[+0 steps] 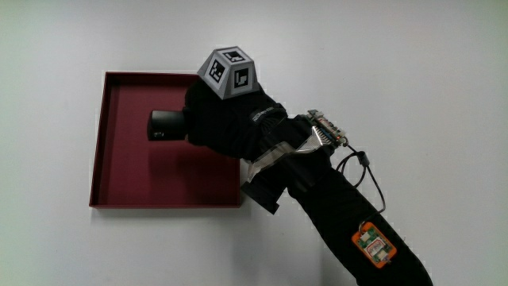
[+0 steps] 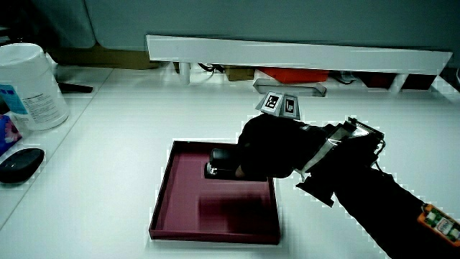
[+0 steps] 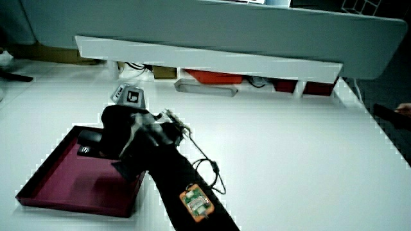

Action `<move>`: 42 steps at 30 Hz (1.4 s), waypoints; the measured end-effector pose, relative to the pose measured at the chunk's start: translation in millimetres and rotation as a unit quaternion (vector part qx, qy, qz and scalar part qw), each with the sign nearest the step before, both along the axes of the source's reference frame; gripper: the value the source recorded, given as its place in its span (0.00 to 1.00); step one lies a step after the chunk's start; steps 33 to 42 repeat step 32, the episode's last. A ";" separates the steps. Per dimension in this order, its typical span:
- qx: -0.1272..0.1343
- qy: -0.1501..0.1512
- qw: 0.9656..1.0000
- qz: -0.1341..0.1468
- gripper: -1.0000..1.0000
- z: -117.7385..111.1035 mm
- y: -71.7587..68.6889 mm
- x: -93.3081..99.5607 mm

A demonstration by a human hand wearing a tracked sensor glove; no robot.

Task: Place stapper into plate

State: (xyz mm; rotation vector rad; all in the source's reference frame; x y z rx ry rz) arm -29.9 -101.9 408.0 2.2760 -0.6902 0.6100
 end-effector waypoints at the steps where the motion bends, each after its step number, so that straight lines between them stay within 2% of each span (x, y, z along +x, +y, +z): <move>1: -0.007 -0.004 1.000 -0.006 0.50 2.7 1.8 -2.5; 4: -0.004 0.014 1.000 -0.011 0.50 12.3 7.4 -10.8; 5: -0.018 0.014 1.000 -0.019 0.50 18.3 9.4 -13.5; 6: -0.015 0.024 0.999 -0.021 0.50 23.8 10.8 -15.4; 7: -0.027 0.019 0.999 -0.028 0.50 27.5 12.9 -17.3; 14: -0.041 0.045 0.997 -0.043 0.50 53.2 22.8 -26.4; 17: -0.035 0.042 0.998 -0.039 0.50 53.1 23.1 -25.0; 19: -0.038 0.048 0.997 -0.035 0.50 54.7 23.2 -24.6; 23: -0.045 0.040 0.997 -0.040 0.50 55.8 25.3 -24.2; 28: -0.052 0.044 0.997 -0.041 0.32 56.5 26.2 -21.7; 31: -0.061 0.034 0.997 -0.044 0.21 48.5 27.0 -15.6; 32: -0.066 0.021 0.996 -0.050 0.18 43.5 27.5 -12.2; 42: -0.066 0.021 0.996 -0.050 0.18 43.5 27.5 -12.2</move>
